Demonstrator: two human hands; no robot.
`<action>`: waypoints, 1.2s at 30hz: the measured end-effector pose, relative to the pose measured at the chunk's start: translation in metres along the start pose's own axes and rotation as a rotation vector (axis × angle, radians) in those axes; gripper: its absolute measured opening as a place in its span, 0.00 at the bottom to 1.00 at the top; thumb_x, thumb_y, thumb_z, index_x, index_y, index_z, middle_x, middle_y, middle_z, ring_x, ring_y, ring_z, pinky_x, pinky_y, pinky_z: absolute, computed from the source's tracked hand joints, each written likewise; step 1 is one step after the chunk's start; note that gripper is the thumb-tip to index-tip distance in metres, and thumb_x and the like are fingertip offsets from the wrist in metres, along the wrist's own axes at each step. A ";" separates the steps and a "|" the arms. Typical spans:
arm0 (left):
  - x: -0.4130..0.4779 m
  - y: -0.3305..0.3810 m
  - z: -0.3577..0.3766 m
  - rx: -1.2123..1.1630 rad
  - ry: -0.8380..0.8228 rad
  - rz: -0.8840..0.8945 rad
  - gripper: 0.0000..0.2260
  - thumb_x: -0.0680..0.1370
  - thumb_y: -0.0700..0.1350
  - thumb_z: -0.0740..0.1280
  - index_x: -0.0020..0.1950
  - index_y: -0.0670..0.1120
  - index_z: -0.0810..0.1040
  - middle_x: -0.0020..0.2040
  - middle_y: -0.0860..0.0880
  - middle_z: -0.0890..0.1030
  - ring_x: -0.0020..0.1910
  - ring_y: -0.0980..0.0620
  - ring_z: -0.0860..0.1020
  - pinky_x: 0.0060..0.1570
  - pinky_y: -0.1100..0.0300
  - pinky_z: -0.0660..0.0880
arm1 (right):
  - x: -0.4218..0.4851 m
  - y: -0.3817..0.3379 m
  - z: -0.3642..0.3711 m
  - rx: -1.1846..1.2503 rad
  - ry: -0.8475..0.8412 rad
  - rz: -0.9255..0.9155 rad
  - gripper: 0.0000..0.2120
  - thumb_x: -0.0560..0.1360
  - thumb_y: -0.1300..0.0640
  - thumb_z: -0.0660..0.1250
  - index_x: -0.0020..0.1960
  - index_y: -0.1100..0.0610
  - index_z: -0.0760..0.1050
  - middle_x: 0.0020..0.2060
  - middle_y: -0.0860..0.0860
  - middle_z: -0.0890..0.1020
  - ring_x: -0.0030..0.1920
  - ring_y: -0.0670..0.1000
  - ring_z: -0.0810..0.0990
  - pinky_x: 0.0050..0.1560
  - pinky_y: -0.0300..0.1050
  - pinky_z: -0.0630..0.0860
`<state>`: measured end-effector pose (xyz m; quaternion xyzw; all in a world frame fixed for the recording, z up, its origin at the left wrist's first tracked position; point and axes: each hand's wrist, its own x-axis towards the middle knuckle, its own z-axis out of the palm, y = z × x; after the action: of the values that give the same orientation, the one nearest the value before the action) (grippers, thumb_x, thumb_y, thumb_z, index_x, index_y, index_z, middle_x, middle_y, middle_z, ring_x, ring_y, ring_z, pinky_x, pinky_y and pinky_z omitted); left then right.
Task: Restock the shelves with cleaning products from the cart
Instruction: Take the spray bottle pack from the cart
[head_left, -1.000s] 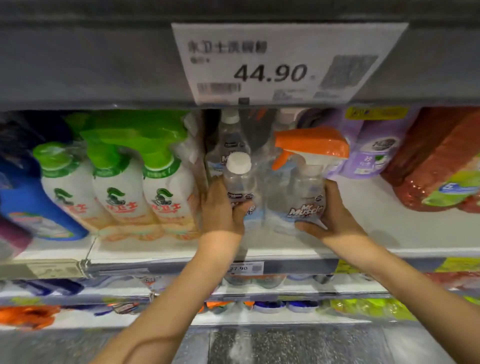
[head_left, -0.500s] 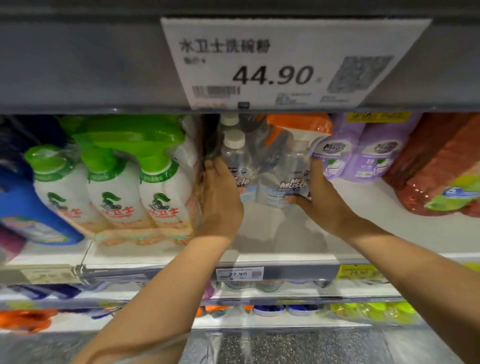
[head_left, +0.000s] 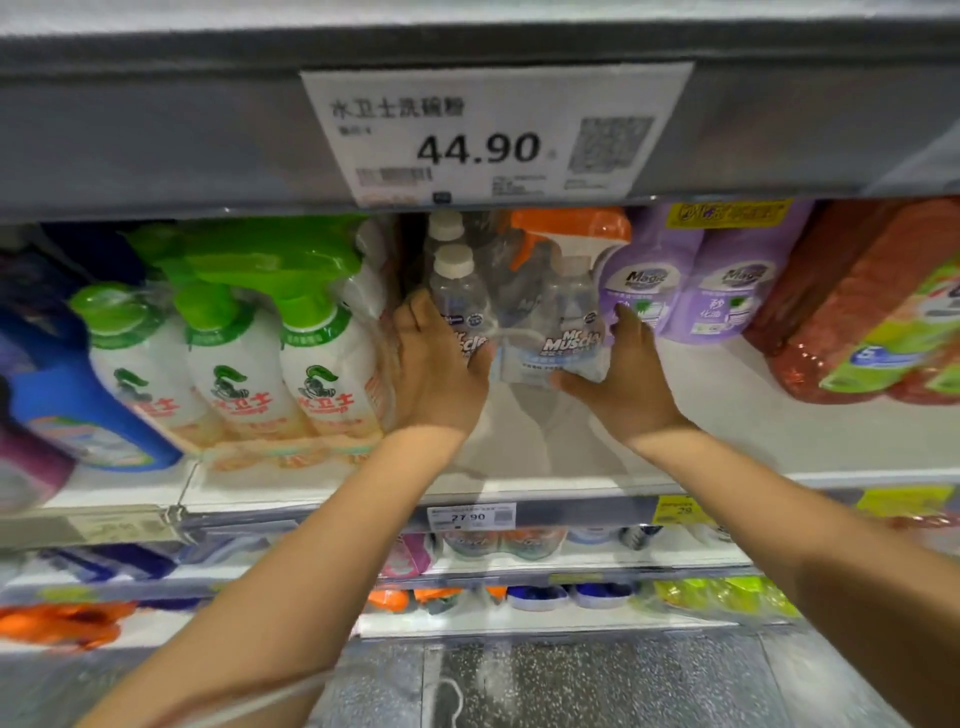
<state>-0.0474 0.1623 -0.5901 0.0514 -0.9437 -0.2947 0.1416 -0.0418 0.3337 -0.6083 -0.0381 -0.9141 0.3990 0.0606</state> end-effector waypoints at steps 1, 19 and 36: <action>-0.003 0.001 -0.006 -0.027 0.000 0.010 0.30 0.75 0.48 0.69 0.71 0.38 0.62 0.70 0.39 0.65 0.69 0.42 0.63 0.65 0.55 0.58 | -0.009 -0.006 -0.002 -0.012 0.037 0.024 0.39 0.69 0.56 0.77 0.73 0.64 0.60 0.68 0.62 0.68 0.68 0.60 0.67 0.65 0.52 0.66; -0.186 0.074 -0.232 -0.878 -0.159 0.064 0.10 0.73 0.46 0.69 0.54 0.47 0.79 0.50 0.53 0.84 0.51 0.57 0.82 0.47 0.70 0.75 | -0.220 -0.146 -0.143 0.298 -0.021 -0.446 0.13 0.73 0.50 0.68 0.58 0.45 0.75 0.50 0.38 0.79 0.53 0.39 0.77 0.52 0.28 0.70; -0.369 0.055 -0.392 -0.726 0.426 -0.107 0.11 0.73 0.43 0.70 0.55 0.49 0.80 0.50 0.51 0.83 0.50 0.52 0.82 0.51 0.61 0.78 | -0.338 -0.270 -0.133 0.662 -0.536 -0.697 0.14 0.65 0.47 0.71 0.51 0.41 0.80 0.45 0.45 0.83 0.46 0.47 0.82 0.48 0.38 0.77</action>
<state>0.4204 0.0616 -0.3377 0.1069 -0.7241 -0.5978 0.3270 0.3054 0.2073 -0.3472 0.3908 -0.6818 0.6173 -0.0370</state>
